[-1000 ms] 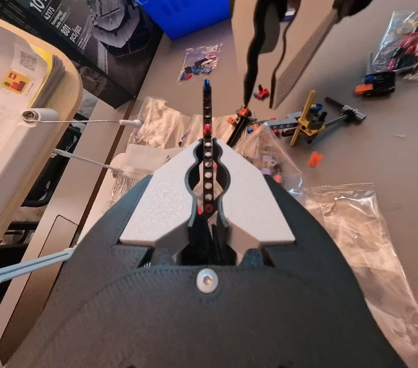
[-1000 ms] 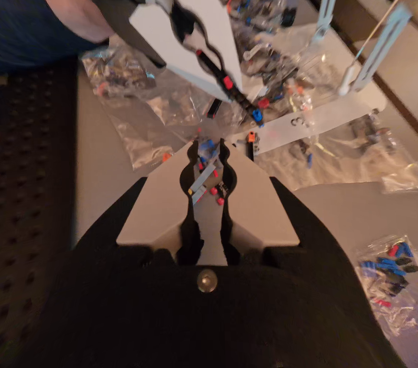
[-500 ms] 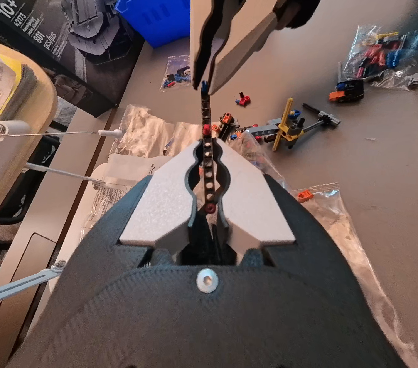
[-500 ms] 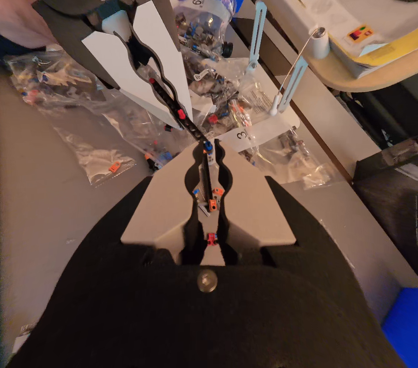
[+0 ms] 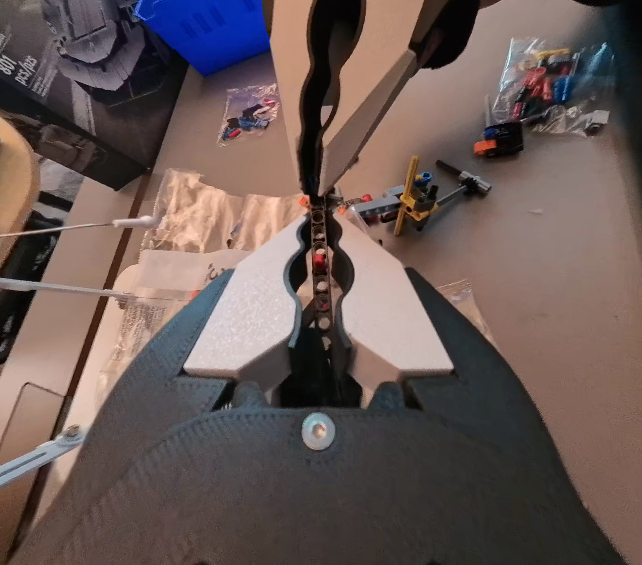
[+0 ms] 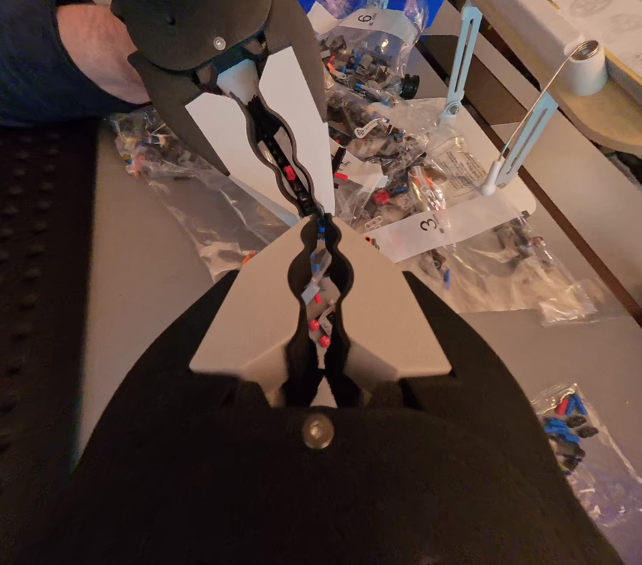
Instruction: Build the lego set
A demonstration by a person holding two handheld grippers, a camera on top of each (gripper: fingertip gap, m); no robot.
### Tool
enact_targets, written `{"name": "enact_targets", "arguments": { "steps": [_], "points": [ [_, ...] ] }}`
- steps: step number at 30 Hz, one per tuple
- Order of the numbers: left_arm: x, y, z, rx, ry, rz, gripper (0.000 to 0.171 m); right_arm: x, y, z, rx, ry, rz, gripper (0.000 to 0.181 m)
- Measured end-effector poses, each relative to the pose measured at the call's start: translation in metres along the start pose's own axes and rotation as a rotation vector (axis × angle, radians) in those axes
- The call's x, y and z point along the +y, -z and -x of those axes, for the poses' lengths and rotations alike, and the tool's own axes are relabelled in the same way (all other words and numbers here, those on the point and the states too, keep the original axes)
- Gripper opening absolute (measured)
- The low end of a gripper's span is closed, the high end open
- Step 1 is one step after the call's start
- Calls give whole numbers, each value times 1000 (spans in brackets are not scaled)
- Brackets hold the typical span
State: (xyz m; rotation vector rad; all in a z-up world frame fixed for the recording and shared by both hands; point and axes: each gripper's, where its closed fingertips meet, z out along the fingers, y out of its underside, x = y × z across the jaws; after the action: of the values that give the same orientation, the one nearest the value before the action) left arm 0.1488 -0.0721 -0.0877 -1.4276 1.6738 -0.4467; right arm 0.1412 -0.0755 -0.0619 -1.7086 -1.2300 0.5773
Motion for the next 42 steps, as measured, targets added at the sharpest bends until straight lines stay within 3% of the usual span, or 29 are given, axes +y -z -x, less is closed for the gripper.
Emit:
{"name": "enact_targets", "arguments": {
  "steps": [4, 10, 23, 29, 35, 42],
  "points": [
    [0, 4, 1, -41, -46, 57, 7, -4, 1, 1, 0, -20, -18, 1],
    [-9, 11, 2, -7, 20, -21, 7, -19, 7, 1, -50, -124, -131, 0],
    [-10, 11, 0, -6, -12, 7, 8, -33, 9, 5, -115, -222, -233, 0],
    [-24, 22, -2, 107, 132, -145, 7, -39, 16, 8, -293, -361, -316, 1],
    [-31, 37, -7, 231, 242, -248, 6, -41, 43, -9, -166, -245, -357, 5],
    [-39, 41, -14, 338, 315, -328, 6, -41, 26, 19, -186, -80, -283, 15]
  ]
}}
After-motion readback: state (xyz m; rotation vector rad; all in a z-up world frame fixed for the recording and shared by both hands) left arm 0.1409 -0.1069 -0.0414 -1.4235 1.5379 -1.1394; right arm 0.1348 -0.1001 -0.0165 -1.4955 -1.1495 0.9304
